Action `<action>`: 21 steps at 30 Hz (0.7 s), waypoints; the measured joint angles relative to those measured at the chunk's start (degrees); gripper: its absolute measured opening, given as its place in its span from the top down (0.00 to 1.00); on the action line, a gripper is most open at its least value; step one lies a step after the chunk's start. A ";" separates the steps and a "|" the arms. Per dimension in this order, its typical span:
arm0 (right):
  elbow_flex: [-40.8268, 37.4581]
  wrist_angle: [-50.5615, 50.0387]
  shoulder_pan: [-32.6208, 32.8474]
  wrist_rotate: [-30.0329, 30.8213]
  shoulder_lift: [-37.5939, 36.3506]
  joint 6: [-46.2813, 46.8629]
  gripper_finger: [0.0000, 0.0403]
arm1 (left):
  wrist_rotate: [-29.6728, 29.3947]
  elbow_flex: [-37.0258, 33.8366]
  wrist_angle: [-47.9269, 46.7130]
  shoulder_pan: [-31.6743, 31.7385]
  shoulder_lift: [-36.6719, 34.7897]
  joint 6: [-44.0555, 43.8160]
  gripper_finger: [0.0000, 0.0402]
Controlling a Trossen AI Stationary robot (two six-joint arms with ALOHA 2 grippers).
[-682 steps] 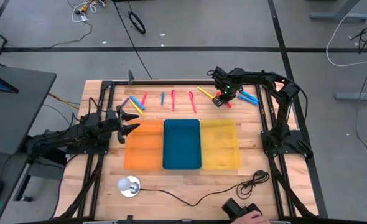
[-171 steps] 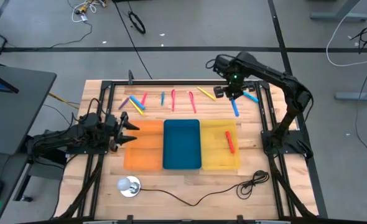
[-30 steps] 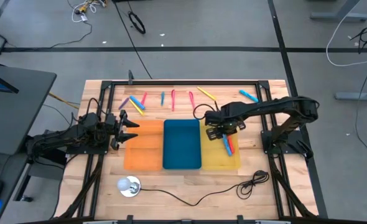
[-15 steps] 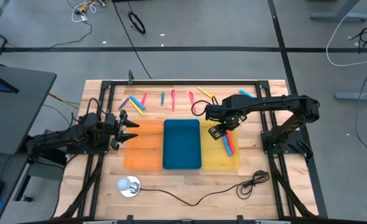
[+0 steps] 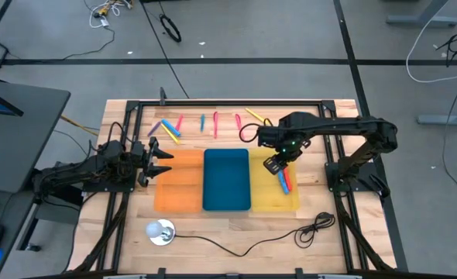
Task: Pick & Place Markers
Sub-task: Put the right blue marker into the yellow bin
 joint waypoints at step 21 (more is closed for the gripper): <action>2.82 -0.54 -0.25 0.09 0.02 -2.06 0.57 | 0.00 0.00 0.00 -0.02 0.00 -0.02 0.45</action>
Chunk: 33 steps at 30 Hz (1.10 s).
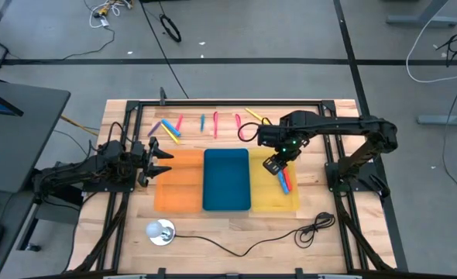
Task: Pick & Place Markers
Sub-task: Put the right blue marker into the yellow bin
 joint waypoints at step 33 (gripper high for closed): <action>0.00 -0.30 -29.93 9.67 0.00 -32.72 0.57 | 0.00 0.00 0.00 0.00 -0.02 0.02 0.45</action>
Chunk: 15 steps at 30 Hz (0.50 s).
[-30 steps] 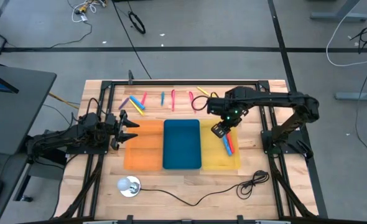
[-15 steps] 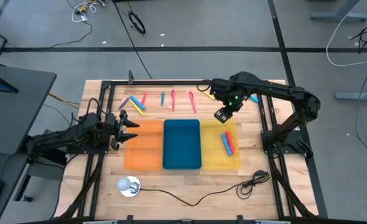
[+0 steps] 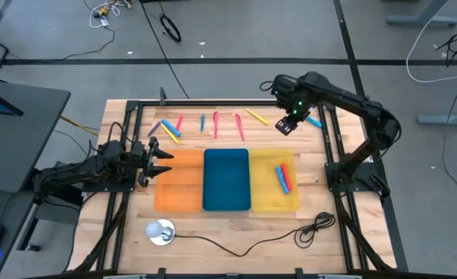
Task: Pick & Place Markers
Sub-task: Put the right blue marker into the yellow bin
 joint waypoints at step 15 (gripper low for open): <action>0.00 3.11 -13.78 2.05 0.00 -10.47 0.57 | 0.00 0.00 0.00 0.02 0.02 -0.02 0.45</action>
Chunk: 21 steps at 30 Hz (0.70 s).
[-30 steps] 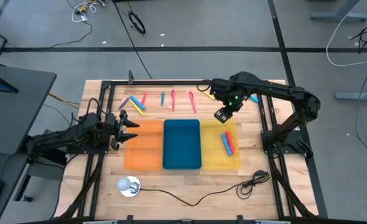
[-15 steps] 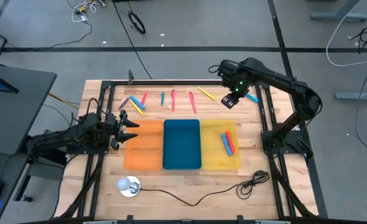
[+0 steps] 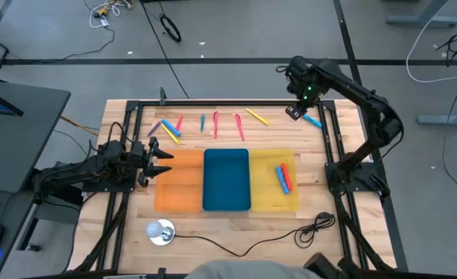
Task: Pick & Place Markers
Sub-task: Put the right blue marker into the yellow bin
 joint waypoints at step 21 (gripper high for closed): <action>-0.02 5.61 -13.74 0.00 8.89 -6.83 0.57 | 0.00 0.00 0.00 -0.02 -0.02 0.03 0.45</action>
